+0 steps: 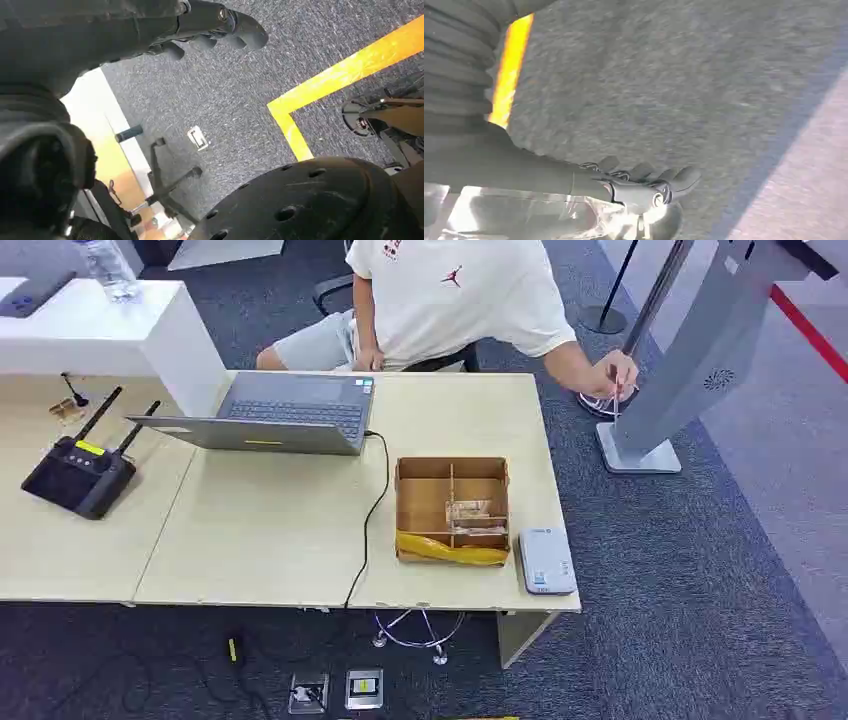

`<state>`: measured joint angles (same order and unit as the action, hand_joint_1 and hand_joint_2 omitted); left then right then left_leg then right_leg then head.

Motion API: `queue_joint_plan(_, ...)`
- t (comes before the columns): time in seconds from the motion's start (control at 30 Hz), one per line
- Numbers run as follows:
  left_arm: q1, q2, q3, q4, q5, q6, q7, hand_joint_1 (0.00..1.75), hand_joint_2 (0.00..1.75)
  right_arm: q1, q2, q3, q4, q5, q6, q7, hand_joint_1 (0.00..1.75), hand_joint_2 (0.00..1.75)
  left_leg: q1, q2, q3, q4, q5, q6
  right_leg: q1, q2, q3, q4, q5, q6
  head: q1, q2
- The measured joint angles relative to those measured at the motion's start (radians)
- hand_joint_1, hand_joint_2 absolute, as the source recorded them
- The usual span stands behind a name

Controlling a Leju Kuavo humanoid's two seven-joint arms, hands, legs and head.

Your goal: Pass the card to the sensor for recognition and then transmit it.

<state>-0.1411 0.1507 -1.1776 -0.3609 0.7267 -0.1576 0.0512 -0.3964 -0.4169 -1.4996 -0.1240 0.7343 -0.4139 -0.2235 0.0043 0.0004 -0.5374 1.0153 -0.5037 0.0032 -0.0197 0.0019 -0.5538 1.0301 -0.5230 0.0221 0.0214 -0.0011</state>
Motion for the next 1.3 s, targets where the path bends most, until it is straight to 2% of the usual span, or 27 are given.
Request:
queue_joint_plan(0.07, 0.0, 0.0, 0.0, 0.0, -0.003, 0.0, -0.003, 0.0, 0.0, -0.009, -0.01, -0.001, 0.003, 0.0, -0.007, -0.005, 0.0, 1.75, 0.0, 0.0, 0.0, 0.0, 0.0, 0.0, 0.0, 0.0, 0.0, 0.0, 0.0, 0.0, 0.0, 0.0)
queue_joint_plan(0.1, 0.0, 0.0, 0.001, 0.0, -0.006, 0.0, -0.007, 0.0, 0.0, -0.033, -0.042, -0.001, 0.016, -0.007, -0.015, -0.021, 0.0, 1.75, 0.0, 0.0, 0.0, 0.0, 0.0, 0.0, 0.0, 0.0, 0.0, 0.0, 0.0, 0.0, 0.0, 0.0)
queue_joint_plan(0.13, 0.0, 0.0, 0.002, 0.0, -0.019, 0.0, -0.008, 0.0, 0.0, -0.083, -0.108, -0.001, 0.031, -0.044, 0.006, -0.077, 0.0, 1.75, 0.0, 0.0, 0.0, 0.0, 0.0, 0.0, 0.0, 0.0, 0.0, 0.0, 0.0, 0.0, 0.0, 0.0)
queue_joint_plan(0.17, -0.002, 0.0, 0.003, 0.0, -0.027, 0.0, -0.011, 0.0, 0.0, -0.125, -0.143, -0.001, 0.039, -0.045, 0.026, -0.139, 0.0, 1.75, 0.0, 0.0, 0.0, 0.0, 0.0, 0.0, -0.001, 0.0, 0.0, 0.0, 0.0, 0.0, 0.0, 0.0)
queue_joint_plan(0.23, -0.003, 0.0, 0.003, 0.0, -0.034, 0.0, -0.016, 0.0, 0.0, -0.164, -0.17, -0.002, 0.045, -0.027, 0.044, -0.186, 0.0, 1.75, 0.0, 0.0, -0.003, 0.0, 0.0, 0.0, -0.001, 0.0, 0.001, 0.001, 0.0, 0.0, 0.0, 0.0)
queue_joint_plan(0.27, -0.003, 0.0, 0.003, 0.0, -0.041, 0.0, -0.018, 0.0, 0.0, -0.183, -0.173, 0.0, 0.044, -0.019, 0.097, -0.202, 0.0, 1.75, 0.0, -0.001, -0.003, 0.0, 0.0, 0.0, 0.0, -0.001, 0.001, 0.001, 0.0, 0.0, 0.0, 0.0)
queue_joint_plan(0.3, -0.006, -0.003, 0.003, 0.0, -0.051, 0.0, -0.019, 0.0, 0.0, -0.191, -0.157, 0.013, 0.029, -0.041, 0.18, -0.173, 0.0, 1.75, 0.002, 0.0, 0.003, 0.001, 0.0, 0.0, 0.002, 0.001, -0.001, -0.001, 0.001, 0.0, 0.0, 0.0)
queue_joint_plan(0.33, -0.01, -0.003, 0.003, 0.0, -0.061, 0.0, -0.019, 0.0, 0.0, -0.174, -0.141, 0.041, -0.003, -0.097, 0.239, -0.11, 0.0, 1.75, 0.003, 0.002, 0.006, 0.001, 0.0, 0.0, 0.003, 0.003, -0.001, -0.004, 0.001, 0.0, 0.001, 0.0)
queue_joint_plan(0.37, -0.014, -0.003, 0.004, 0.0, -0.07, 0.0, -0.019, 0.0, 0.0, -0.137, -0.14, 0.101, -0.063, -0.202, 0.245, 0.013, 0.0, 1.75, 0.004, 0.0, 0.008, 0.002, -0.001, 0.002, 0.005, 0.001, 0.004, -0.007, 0.0, 0.002, -0.002, 0.0)
queue_joint_plan(0.4, -0.017, -0.005, 0.004, 0.0, -0.079, 0.0, -0.019, 0.0, 0.0, -0.071, -0.138, 0.182, -0.138, -0.313, 0.211, 0.181, 0.0, 1.75, 0.001, -0.006, 0.007, 0.004, -0.001, 0.005, 0.002, -0.006, 0.006, -0.008, -0.004, 0.008, 0.001, 0.0)
queue_joint_plan(0.43, -0.016, -0.006, 0.004, -0.001, -0.085, 0.0, -0.019, 0.0, 0.0, -0.013, -0.147, 0.257, -0.215, -0.378, 0.135, 0.381, 0.0, 1.75, -0.006, -0.011, 0.006, 0.004, 0.001, 0.009, -0.005, -0.012, 0.006, -0.006, -0.004, 0.009, 0.004, 0.0)
queue_joint_plan(0.47, -0.013, -0.007, 0.004, -0.001, -0.094, -0.002, -0.019, 0.0, 0.0, 0.036, -0.177, 0.351, -0.334, -0.404, 0.001, 0.566, 0.0, 1.75, -0.017, -0.009, 0.003, -0.001, 0.002, 0.011, -0.016, -0.011, 0.001, 0.001, -0.004, 0.01, 0.009, 0.0)
queue_joint_plan(0.5, -0.013, -0.005, 0.004, -0.001, -0.103, -0.011, -0.018, 0.0, 0.0, 0.071, -0.211, 0.441, -0.484, -0.389, -0.128, 0.687, 0.0, 1.75, -0.03, -0.003, -0.007, -0.002, 0.003, 0.012, -0.029, -0.004, -0.011, 0.013, -0.003, 0.011, 0.009, 0.0)
queue_joint_plan(0.53, -0.015, -0.004, 0.004, 0.0, -0.113, -0.016, -0.016, 0.0, 0.0, 0.095, -0.244, 0.521, -0.637, -0.357, -0.2, 0.74, 0.0, 1.75, -0.039, 0.008, -0.029, -0.003, 0.002, 0.013, -0.039, 0.01, -0.021, 0.023, -0.003, 0.011, 0.006, 0.0)
queue_joint_plan(0.6, -0.028, 0.003, 0.003, 0.003, -0.132, -0.018, -0.007, 0.0, 0.0, 0.134, -0.278, 0.711, -0.918, -0.277, -0.208, 0.739, 0.0, 1.75, -0.035, 0.033, -0.02, -0.006, -0.009, 0.009, -0.037, 0.043, -0.024, 0.023, -0.004, 0.011, 0.002, 0.0)
queue_joint_plan(0.63, -0.041, 0.005, 0.003, 0.005, -0.14, -0.008, -0.004, 0.0, 0.0, 0.136, -0.287, 0.793, -1.013, -0.254, -0.208, 0.742, 0.0, 1.75, -0.025, 0.04, -0.014, -0.006, -0.012, 0.006, -0.027, 0.05, -0.017, 0.017, -0.002, 0.008, -0.007, 0.0)
queue_joint_plan(0.7, -0.067, -0.004, 0.003, 0.003, -0.155, 0.005, 0.003, 0.0, 0.0, 0.175, -0.304, 0.938, -1.137, -0.216, -0.201, 0.761, 0.0, 1.75, -0.014, 0.032, -0.01, -0.006, -0.009, 0.01, -0.015, 0.041, -0.004, 0.006, 0.002, 0.009, -0.009, 0.0)
queue_joint_plan(0.77, -0.074, -0.016, 0.003, 0.0, -0.169, 0.013, 0.007, 0.0, 0.0, 0.201, -0.311, 1.053, -1.247, -0.154, -0.183, 0.79, 0.0, 1.75, -0.02, 0.014, -0.013, -0.005, -0.002, 0.015, -0.021, 0.021, -0.005, 0.006, 0.001, 0.01, -0.008, 0.0)
queue_joint_plan(0.87, -0.073, -0.021, 0.003, -0.002, -0.193, 0.008, 0.017, 0.0, 0.0, 0.173, -0.35, 1.208, -1.402, 0.028, -0.104, 0.81, 0.0, 1.75, -0.017, -0.006, -0.017, -0.004, 0.005, 0.012, -0.018, 0.002, -0.005, 0.007, 0.001, 0.01, -0.007, 0.0)
queue_joint_plan(0.93, -0.069, -0.021, 0.002, -0.002, -0.206, 0.008, 0.022, 0.0, 0.0, 0.146, -0.36, 1.325, -1.472, 0.159, -0.033, 0.807, 0.0, 1.75, -0.014, -0.012, -0.018, -0.003, 0.005, 0.011, -0.015, -0.003, -0.004, 0.005, 0.001, 0.01, -0.007, 0.0)
queue_joint_plan(1.0, -0.071, -0.021, 0.002, -0.002, -0.216, 0.008, 0.022, 0.0, 0.0, 0.127, -0.361, 1.395, -1.509, 0.234, 0.008, 0.8, 0.0, 1.75, -0.014, -0.018, -0.02, -0.003, 0.006, 0.01, -0.015, -0.009, -0.004, 0.005, 0.001, 0.01, -0.007, 0.0)
queue_joint_plan(1.03, -0.072, -0.021, 0.003, -0.002, -0.22, 0.013, 0.022, 0.0, 0.0, 0.108, -0.362, 1.468, -1.543, 0.292, 0.038, 0.787, 0.0, 1.75, -0.014, -0.02, -0.022, -0.003, 0.007, 0.009, -0.015, -0.012, -0.004, 0.005, 0.0, 0.009, -0.008, 0.0)
queue_joint_plan(1.3, -0.068, -0.028, 0.006, -0.002, -0.234, 0.011, 0.019, 0.0, 0.0, -0.086, -0.336, 1.802, -1.589, 0.373, 0.109, 0.728, 0.0, 1.75, -0.011, -0.018, -0.023, -0.003, 0.007, 0.009, -0.013, -0.009, -0.005, 0.005, 0.0, 0.009, -0.007, 0.0)
